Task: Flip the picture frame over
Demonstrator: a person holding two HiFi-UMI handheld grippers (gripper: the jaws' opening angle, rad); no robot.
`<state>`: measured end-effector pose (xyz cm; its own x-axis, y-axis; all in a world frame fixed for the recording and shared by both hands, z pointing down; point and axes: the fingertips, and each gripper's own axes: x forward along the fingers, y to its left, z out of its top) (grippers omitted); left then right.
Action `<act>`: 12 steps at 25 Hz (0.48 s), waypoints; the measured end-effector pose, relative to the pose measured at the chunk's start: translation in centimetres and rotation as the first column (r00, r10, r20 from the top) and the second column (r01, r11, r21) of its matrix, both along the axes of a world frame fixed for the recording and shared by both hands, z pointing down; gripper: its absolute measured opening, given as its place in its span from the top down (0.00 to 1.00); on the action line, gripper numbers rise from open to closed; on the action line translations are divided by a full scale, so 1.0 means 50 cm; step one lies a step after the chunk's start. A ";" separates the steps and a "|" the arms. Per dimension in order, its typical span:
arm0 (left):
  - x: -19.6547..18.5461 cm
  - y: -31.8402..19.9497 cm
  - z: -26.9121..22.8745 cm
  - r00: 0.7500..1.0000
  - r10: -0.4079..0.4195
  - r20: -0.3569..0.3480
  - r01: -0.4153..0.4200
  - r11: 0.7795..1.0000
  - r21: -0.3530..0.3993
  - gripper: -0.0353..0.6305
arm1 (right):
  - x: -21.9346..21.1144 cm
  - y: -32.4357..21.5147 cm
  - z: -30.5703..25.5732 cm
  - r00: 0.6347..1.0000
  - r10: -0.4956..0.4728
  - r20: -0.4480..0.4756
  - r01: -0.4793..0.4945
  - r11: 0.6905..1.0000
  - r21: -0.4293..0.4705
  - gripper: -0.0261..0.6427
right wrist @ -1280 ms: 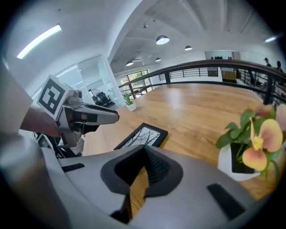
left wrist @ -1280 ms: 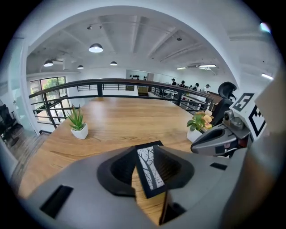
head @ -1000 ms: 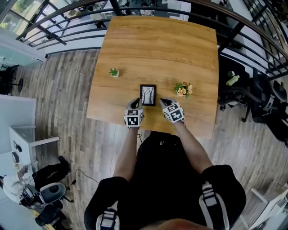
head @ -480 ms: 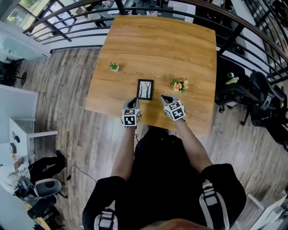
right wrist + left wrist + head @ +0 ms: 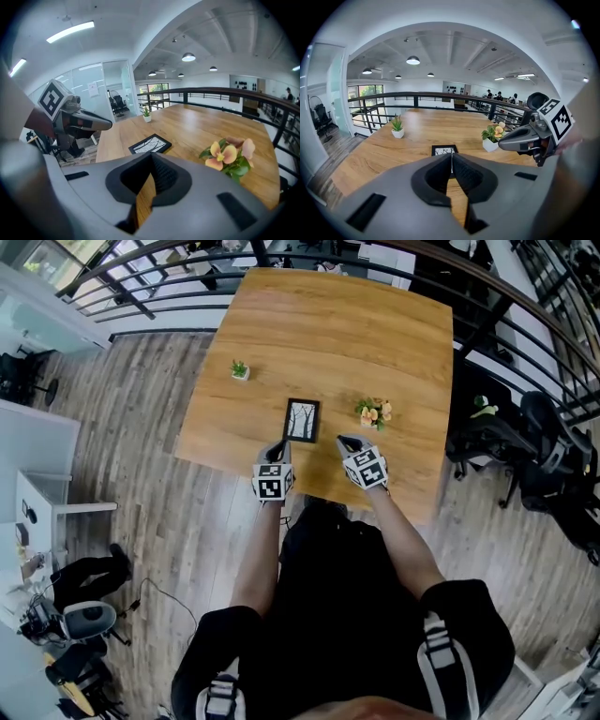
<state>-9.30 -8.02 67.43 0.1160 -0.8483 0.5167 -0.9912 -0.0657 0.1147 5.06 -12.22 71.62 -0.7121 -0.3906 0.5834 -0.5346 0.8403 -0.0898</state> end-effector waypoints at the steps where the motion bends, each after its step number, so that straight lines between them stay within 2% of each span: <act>1: -0.001 0.003 -0.001 1.000 -0.002 0.000 0.002 1.000 0.001 0.91 | -0.001 0.003 -0.001 1.000 -0.001 -0.002 0.001 1.000 -0.003 0.95; 12: 0.010 0.013 0.014 1.000 -0.015 0.003 0.015 1.000 -0.010 0.91 | 0.016 0.009 0.010 1.000 -0.001 0.019 0.001 1.000 -0.007 0.95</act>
<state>-8.81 -7.34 68.12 0.1019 -0.8446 0.5256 -0.9924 -0.0501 0.1120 5.85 -11.76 72.10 -0.7236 -0.3861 0.5721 -0.5319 0.8402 -0.1058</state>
